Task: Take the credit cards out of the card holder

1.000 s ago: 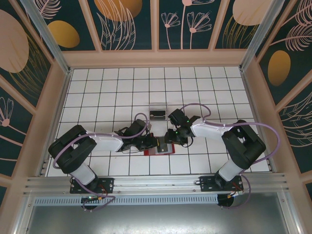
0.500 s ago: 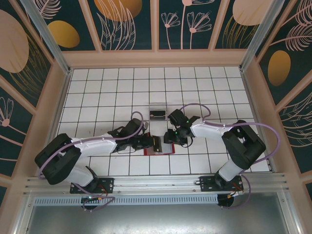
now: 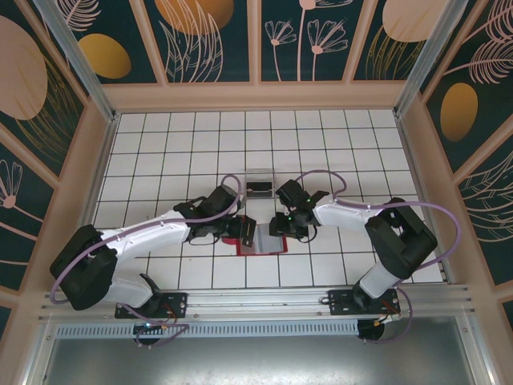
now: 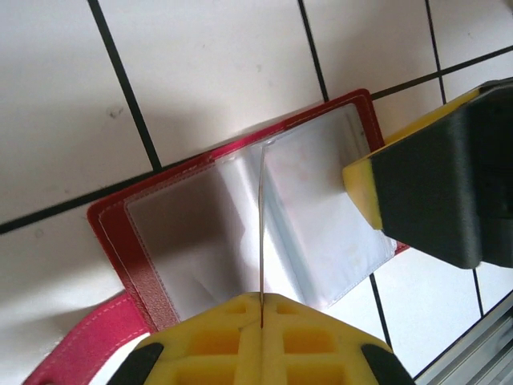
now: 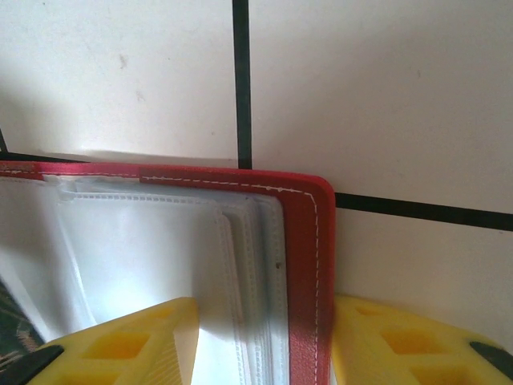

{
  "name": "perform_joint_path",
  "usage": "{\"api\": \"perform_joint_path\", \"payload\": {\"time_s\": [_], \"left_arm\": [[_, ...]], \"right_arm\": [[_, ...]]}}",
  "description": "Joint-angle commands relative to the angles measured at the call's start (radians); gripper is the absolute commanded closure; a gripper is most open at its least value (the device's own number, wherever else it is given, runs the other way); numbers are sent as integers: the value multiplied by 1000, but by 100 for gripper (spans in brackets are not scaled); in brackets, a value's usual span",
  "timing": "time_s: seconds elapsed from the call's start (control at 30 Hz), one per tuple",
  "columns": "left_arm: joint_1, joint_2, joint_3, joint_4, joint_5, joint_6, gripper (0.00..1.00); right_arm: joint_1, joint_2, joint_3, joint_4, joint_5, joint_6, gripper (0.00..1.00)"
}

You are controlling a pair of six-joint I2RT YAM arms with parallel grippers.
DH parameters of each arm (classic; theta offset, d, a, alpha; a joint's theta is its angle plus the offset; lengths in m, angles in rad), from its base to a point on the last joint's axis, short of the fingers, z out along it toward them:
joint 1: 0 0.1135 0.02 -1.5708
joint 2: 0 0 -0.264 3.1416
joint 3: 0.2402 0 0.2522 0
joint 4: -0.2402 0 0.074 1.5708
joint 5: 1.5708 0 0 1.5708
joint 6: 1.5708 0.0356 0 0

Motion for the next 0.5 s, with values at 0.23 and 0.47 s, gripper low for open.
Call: {"api": "perform_joint_path", "payload": {"time_s": [0.23,0.47], "left_arm": [[-2,6,230,-237,-238,333,100],[-1,72,361,-251,-366,665,100]], "right_arm": [[-26,-62,28,-66,62,-19,53],[-93,-124,44,-101,84,-58,53]]}}
